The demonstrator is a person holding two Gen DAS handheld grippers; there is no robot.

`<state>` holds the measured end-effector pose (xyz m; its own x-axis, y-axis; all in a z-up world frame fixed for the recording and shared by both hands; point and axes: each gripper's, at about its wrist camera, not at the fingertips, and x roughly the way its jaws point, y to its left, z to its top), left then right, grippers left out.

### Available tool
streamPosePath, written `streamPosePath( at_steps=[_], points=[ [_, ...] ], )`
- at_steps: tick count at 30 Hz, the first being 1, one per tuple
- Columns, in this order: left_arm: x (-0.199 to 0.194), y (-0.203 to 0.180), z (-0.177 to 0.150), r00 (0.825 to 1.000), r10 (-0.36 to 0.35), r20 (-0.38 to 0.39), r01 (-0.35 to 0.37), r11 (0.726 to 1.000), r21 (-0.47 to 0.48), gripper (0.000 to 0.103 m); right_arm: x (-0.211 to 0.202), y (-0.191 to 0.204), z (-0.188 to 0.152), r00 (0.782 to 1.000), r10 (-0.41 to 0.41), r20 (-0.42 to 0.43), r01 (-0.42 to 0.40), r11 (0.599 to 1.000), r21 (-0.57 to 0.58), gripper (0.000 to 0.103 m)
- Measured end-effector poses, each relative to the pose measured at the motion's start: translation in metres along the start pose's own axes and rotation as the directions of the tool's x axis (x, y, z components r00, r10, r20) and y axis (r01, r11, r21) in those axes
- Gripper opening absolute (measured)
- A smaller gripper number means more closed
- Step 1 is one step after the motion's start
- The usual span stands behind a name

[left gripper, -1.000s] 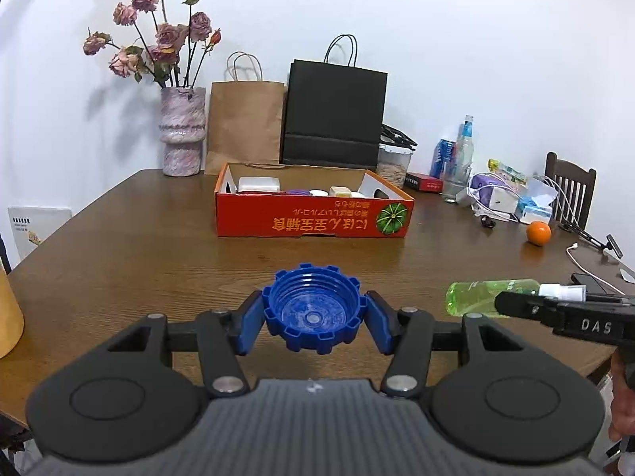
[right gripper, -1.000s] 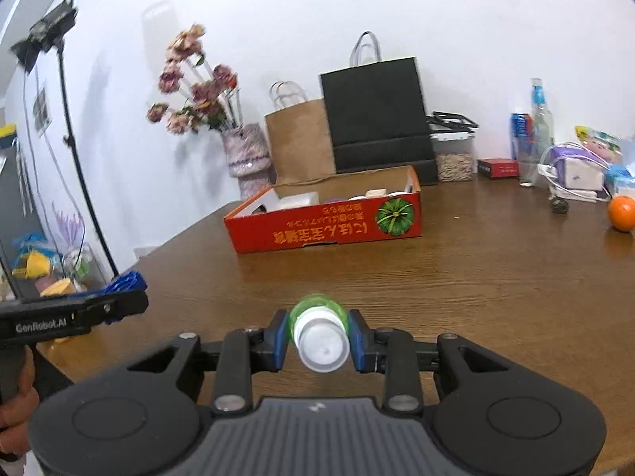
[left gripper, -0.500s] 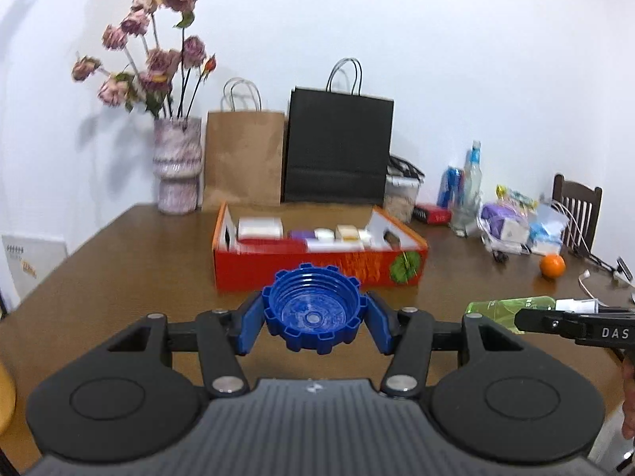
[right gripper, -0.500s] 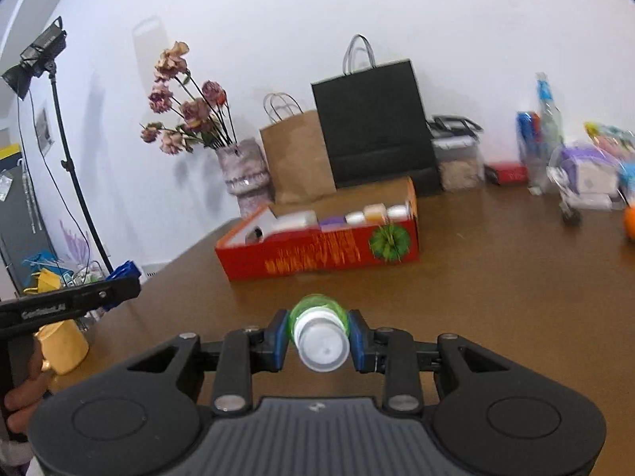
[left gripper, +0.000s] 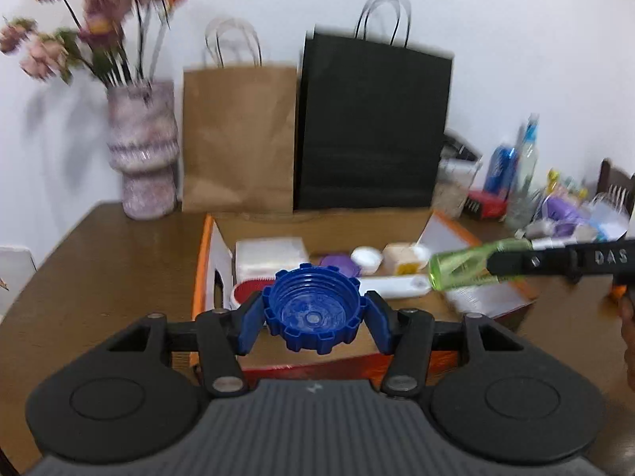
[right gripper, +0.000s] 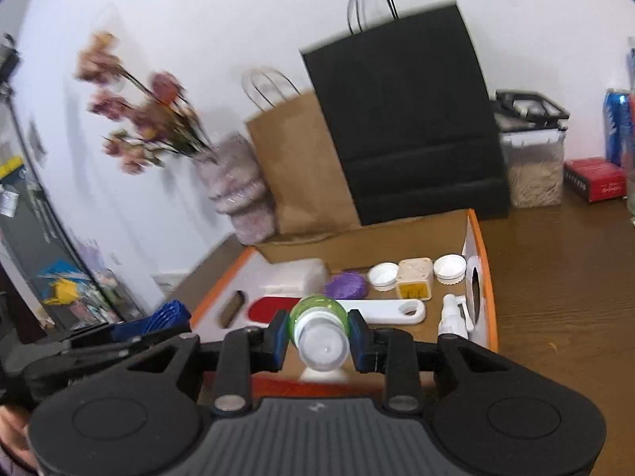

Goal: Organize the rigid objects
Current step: 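Carry the blue cap with the left gripper while the right carries the green bottle over the box, then open the left gripper over the box while the right gripper releases the bottle inside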

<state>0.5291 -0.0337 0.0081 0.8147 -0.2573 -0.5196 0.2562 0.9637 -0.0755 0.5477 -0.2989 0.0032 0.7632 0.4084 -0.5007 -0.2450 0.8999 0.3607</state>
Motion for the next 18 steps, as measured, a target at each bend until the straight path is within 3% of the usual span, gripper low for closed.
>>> streamPosePath(
  at_steps=[5,8,11,14,18],
  points=[
    [0.053,0.009,-0.003,0.993,0.057,-0.104,-0.055,0.998,0.026,0.055,0.055,-0.006,0.002,0.995,0.015,-0.094,-0.012,0.999,0.029,0.03],
    [0.066,0.01,-0.006,0.988,0.093,-0.123,-0.086,0.995,0.056,0.056,0.078,-0.007,-0.003,0.988,-0.053,-0.144,0.056,0.998,0.015,0.031],
    [0.072,0.012,-0.007,0.987,0.086,-0.138,-0.079,0.995,0.059,0.057,0.089,-0.011,-0.007,0.978,-0.076,-0.195,0.077,0.997,0.001,0.042],
    [0.072,0.013,-0.007,0.986,0.088,-0.142,-0.082,0.995,0.049,0.064,0.088,-0.01,-0.008,0.971,-0.096,-0.22,0.085,0.994,-0.062,0.067],
    [0.06,0.01,-0.003,0.987,0.092,-0.135,-0.087,0.995,0.045,0.073,0.057,-0.003,0.0,0.975,-0.158,-0.156,0.139,0.982,-0.129,0.069]
  ],
)
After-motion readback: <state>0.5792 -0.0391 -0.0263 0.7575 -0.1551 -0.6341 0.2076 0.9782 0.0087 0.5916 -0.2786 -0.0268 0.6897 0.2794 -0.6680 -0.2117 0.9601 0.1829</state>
